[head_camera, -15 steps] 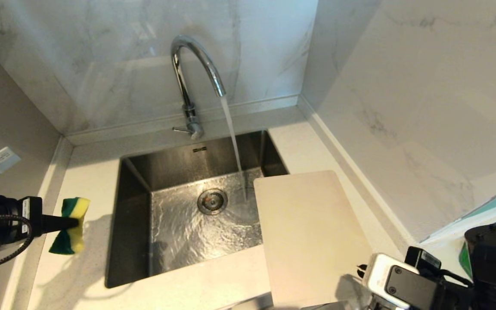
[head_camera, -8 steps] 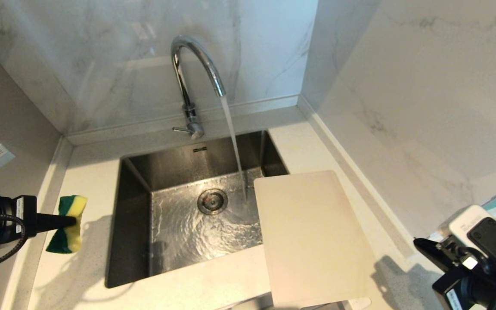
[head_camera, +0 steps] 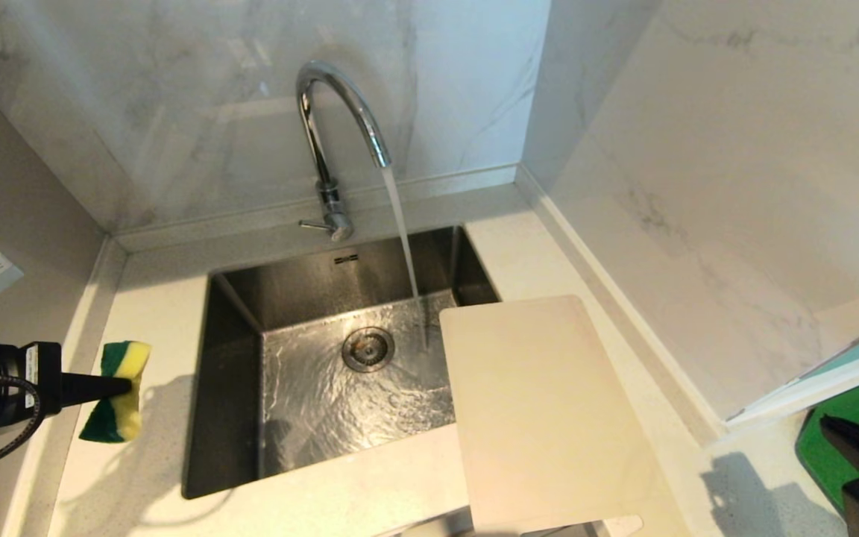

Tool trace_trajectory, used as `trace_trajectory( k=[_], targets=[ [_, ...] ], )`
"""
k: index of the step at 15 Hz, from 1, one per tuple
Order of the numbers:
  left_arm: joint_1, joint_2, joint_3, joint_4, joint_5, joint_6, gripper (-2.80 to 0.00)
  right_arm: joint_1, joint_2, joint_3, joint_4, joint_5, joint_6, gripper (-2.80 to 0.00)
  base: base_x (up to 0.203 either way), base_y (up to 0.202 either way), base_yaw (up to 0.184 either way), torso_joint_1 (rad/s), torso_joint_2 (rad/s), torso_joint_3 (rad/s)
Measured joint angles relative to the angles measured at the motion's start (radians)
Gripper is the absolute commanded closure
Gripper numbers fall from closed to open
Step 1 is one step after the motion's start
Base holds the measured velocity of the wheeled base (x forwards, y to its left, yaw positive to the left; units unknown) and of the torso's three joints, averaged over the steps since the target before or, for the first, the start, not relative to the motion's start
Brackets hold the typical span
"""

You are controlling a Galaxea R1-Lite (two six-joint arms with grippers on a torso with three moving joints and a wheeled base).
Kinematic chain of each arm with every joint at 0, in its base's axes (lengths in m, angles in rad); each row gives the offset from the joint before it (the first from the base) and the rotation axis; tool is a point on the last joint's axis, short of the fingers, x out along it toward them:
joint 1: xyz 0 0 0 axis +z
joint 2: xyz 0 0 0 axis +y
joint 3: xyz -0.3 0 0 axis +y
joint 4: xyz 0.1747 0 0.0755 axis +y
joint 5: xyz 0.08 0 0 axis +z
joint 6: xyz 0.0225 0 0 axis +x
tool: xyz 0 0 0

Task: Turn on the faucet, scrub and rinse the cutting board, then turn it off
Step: Put down the cleaning cloth

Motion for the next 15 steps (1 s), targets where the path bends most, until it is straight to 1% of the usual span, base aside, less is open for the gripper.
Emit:
trace_trajectory(
  k=[3,5,8,9,10,11,12,15],
  targets=[
    [0.0,0.0,0.001,-0.003,0.0,0.002,0.0,-0.01,-0.16,0.028,0.093,0.026,0.069,0.0,0.0,0.0,0.0,0.0,0.0,0.0],
    [0.0,0.0,0.002,-0.003,-0.001,0.004,0.0,-0.011,-0.292,0.053,0.185,0.032,0.117,0.0,0.0,0.0,0.0,0.0,0.0,0.0],
    [0.0,0.0,0.005,-0.002,-0.003,0.006,0.0,-0.011,-0.484,0.109,0.308,0.044,0.212,0.0,0.0,0.0,0.0,0.0,0.0,0.0],
    [0.0,0.001,0.005,-0.002,-0.003,0.006,0.0,-0.011,-0.523,0.142,0.307,0.053,0.26,0.0,0.0,0.0,0.0,0.0,0.0,0.0],
    [0.0,0.002,0.005,-0.003,-0.003,0.006,0.0,-0.01,-0.553,0.178,0.279,0.089,0.329,0.0,0.0,0.0,0.0,0.0,0.0,0.0],
    [0.0,0.004,0.005,-0.004,-0.003,0.006,0.0,-0.008,-0.57,0.203,0.253,0.147,0.37,0.0,0.0,0.0,0.0,0.0,0.0,0.0],
    [0.0,0.004,0.006,-0.004,-0.003,0.006,0.0,-0.006,-0.581,0.229,0.237,0.196,0.389,0.0,0.0,0.0,0.0,0.0,0.0,0.0],
    [-0.001,0.005,0.013,-0.004,-0.003,0.006,0.0,0.005,-0.598,0.28,0.207,0.263,0.397,0.0,0.0,0.0,0.0,0.0,0.0,0.0]
  ],
)
